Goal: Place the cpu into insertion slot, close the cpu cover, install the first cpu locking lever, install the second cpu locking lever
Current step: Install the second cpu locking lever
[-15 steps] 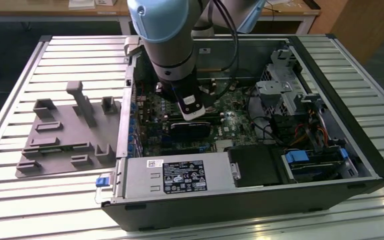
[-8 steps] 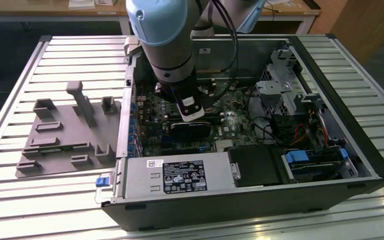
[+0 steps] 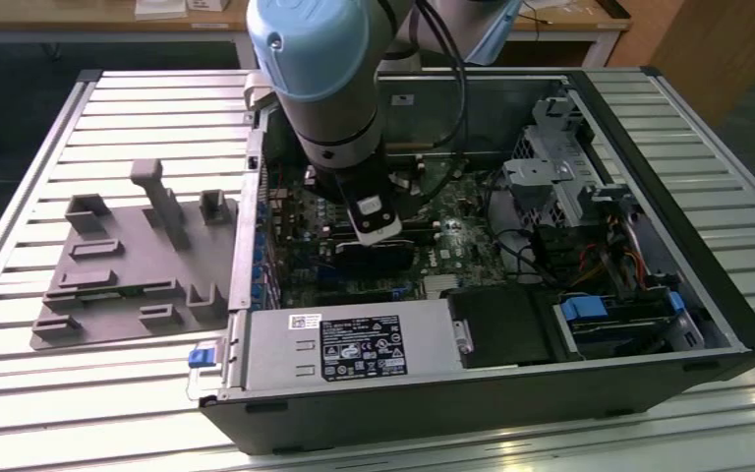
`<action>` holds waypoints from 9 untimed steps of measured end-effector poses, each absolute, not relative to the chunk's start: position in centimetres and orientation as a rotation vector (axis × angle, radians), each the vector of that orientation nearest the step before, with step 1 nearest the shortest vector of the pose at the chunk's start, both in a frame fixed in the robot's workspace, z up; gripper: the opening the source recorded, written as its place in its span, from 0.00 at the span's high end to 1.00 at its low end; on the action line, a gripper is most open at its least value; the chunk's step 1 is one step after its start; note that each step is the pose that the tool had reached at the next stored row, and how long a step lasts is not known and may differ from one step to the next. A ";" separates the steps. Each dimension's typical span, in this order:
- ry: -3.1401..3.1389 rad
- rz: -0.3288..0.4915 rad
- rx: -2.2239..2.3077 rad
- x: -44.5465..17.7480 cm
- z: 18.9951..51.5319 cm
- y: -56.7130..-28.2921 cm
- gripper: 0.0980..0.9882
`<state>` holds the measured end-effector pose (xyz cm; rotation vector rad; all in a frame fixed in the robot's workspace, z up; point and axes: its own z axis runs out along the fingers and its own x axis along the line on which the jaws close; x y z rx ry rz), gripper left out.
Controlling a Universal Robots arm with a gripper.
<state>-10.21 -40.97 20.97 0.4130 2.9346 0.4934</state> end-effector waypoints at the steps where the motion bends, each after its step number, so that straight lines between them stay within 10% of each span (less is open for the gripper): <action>1: 2.934 0.497 0.413 -10.2 20.9 -41.0 1.00; 9: 2.934 0.503 0.414 -10.5 20.7 -41.2 1.00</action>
